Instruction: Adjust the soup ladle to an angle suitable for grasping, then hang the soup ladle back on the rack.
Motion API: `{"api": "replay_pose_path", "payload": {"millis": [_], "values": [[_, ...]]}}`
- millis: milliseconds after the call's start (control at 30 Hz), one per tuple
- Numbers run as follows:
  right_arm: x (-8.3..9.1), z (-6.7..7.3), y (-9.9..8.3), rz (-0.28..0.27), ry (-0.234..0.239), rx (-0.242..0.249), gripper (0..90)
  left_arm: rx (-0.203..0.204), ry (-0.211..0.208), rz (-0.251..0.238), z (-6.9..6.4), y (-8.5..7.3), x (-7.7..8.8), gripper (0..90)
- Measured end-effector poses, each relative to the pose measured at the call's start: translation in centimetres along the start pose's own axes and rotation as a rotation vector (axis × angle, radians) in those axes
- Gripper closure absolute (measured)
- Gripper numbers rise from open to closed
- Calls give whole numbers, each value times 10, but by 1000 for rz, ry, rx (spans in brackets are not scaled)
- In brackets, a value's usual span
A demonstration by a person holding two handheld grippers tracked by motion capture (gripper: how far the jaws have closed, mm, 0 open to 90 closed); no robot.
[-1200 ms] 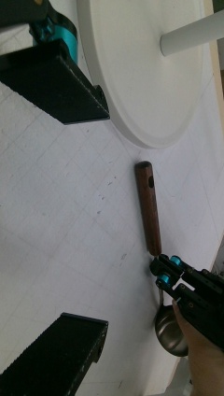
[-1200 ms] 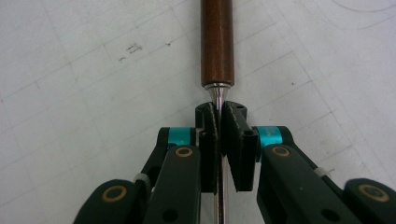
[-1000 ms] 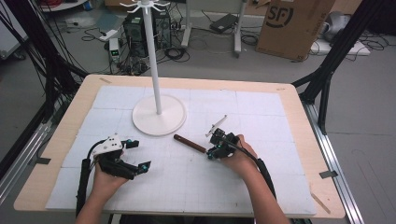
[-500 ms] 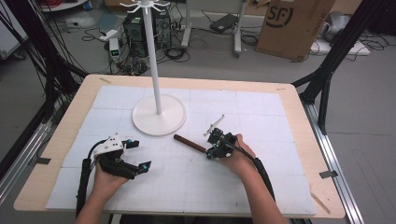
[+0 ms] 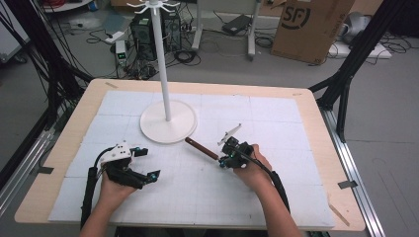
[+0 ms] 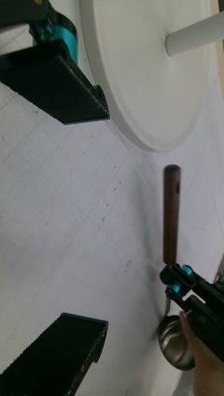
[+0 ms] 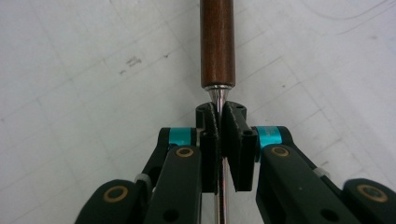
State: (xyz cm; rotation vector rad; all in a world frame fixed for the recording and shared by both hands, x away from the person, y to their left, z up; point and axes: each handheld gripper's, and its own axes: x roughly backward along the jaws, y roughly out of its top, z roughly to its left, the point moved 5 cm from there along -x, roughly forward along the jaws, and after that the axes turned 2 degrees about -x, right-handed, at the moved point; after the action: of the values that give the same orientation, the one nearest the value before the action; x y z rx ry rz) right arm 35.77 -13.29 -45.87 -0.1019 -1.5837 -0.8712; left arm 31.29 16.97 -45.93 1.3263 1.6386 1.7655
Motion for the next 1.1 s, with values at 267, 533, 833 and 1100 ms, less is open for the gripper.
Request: {"api": "replay_pose_path", "payload": {"millis": [267,533,833,1100], "values": [[21,-5,0,-147,0,-42,843,-1,10,-14,1,3,6,25],[40,-5,0,-239,26,-61,843,1,13,-17,1,3,9,25],[56,-13,11,-370,34,-68,844,-5,17,-23,0,5,11,25],[65,-19,19,-452,43,-76,843,-1,22,-29,1,5,14,25]]}}
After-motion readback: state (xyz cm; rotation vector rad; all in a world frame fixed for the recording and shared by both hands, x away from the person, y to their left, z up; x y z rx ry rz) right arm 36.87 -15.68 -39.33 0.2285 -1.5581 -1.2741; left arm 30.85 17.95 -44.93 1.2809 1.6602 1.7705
